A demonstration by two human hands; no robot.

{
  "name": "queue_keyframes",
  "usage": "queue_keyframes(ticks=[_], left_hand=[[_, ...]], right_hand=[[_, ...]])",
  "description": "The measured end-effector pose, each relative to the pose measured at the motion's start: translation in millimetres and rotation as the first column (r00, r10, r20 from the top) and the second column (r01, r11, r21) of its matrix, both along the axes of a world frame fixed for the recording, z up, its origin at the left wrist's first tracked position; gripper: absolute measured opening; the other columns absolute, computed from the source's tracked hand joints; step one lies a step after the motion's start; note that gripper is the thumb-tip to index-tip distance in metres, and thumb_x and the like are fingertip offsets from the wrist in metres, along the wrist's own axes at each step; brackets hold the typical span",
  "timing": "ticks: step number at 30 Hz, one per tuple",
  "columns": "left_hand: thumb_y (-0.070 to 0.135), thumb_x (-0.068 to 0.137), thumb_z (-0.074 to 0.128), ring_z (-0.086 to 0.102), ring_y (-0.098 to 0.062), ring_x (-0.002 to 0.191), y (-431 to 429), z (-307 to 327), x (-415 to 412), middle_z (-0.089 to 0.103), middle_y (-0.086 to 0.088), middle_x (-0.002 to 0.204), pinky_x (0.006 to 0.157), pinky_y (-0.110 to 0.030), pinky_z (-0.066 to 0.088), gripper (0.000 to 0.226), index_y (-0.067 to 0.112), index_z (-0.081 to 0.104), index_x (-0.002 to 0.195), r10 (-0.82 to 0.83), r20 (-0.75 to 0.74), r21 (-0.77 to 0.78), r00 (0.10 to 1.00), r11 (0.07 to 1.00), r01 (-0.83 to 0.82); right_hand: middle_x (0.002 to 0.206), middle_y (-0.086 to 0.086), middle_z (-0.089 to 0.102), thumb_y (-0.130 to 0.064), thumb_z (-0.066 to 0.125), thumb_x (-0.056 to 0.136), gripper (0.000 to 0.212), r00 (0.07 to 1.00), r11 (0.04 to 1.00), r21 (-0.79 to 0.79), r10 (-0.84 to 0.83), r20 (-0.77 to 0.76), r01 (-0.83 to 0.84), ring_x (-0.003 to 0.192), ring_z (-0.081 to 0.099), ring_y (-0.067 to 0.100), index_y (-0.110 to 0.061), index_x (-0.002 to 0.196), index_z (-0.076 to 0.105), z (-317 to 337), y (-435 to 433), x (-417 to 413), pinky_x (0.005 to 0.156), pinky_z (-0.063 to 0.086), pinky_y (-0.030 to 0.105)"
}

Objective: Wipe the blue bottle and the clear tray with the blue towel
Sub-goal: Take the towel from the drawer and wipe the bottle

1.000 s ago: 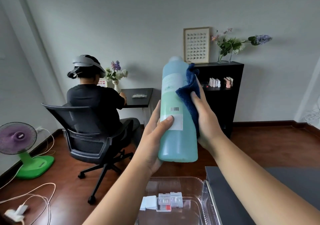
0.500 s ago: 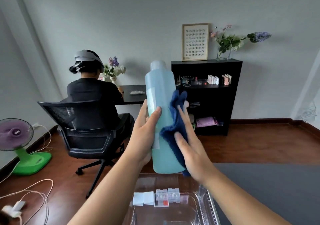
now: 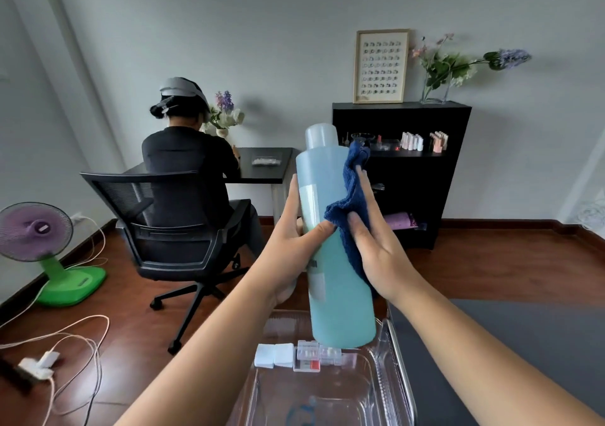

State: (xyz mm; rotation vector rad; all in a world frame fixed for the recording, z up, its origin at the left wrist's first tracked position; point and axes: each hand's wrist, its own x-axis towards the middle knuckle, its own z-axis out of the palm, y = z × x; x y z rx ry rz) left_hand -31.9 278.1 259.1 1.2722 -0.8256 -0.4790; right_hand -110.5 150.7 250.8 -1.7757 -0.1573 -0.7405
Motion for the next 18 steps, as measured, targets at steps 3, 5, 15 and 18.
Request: queue_keyframes(ticks=[3, 5, 15, 18], left_hand=[[0.018, 0.088, 0.067, 0.066, -0.031, 0.106, 1.1, -10.8, 4.4, 0.065, -0.009, 0.125, 0.088, -0.048, 0.054, 0.082, 0.047, 0.017, 0.146, 0.017, -0.018, 0.002, 1.000, 1.000, -0.017], [0.021, 0.082, 0.073, 0.067, -0.028, 0.103, 3.3, -20.8, 7.9, 0.067, -0.006, 0.119, 0.081, -0.042, 0.058, 0.077, 0.044, 0.030, 0.142, 0.059, 0.006, 0.020, 0.998, 0.998, -0.059], [0.025, 0.054, 0.090, 0.061, -0.009, 0.100, 23.0, -114.3, 14.8, 0.063, 0.013, 0.108, 0.079, -0.032, 0.054, 0.075, 0.039, 0.049, 0.115, 0.381, 0.144, 0.307, 0.913, 0.860, -0.408], [0.018, 0.056, 0.090, 0.060, -0.008, 0.101, 34.4, -149.2, 14.8, 0.062, 0.013, 0.108, 0.079, -0.029, 0.052, 0.080, 0.035, 0.047, 0.120, 0.448, 0.122, 0.356, 0.885, 0.813, -0.461]], right_hand=[[0.158, -0.012, 0.022, -0.033, 0.038, 0.097, 0.054, 0.997, 0.998, -0.005, -0.069, -0.028, 0.069, 0.146, 0.020, 0.004, -0.043, 0.146, 0.017, -33.4, 4.8, -9.0, 0.121, 0.020, 0.038], [0.156, -0.016, 0.026, -0.034, 0.038, 0.098, 0.053, 0.993, 0.996, -0.033, -0.088, -0.081, 0.085, 0.144, 0.023, 0.000, -0.051, 0.144, 0.018, -58.1, 10.5, -16.4, 0.118, 0.024, 0.027], [0.150, -0.019, 0.038, -0.021, 0.041, 0.101, 0.051, 0.918, 0.991, 0.008, -0.119, -0.378, 0.131, 0.137, 0.034, -0.004, -0.059, 0.134, 0.033, -131.8, 10.4, -20.7, 0.115, 0.028, 0.021], [0.149, -0.019, 0.036, -0.024, 0.041, 0.101, 0.050, 0.877, 0.991, 0.024, -0.103, -0.470, 0.129, 0.135, 0.032, -0.006, -0.065, 0.126, 0.031, -161.3, 15.1, -22.7, 0.106, 0.026, 0.004]])
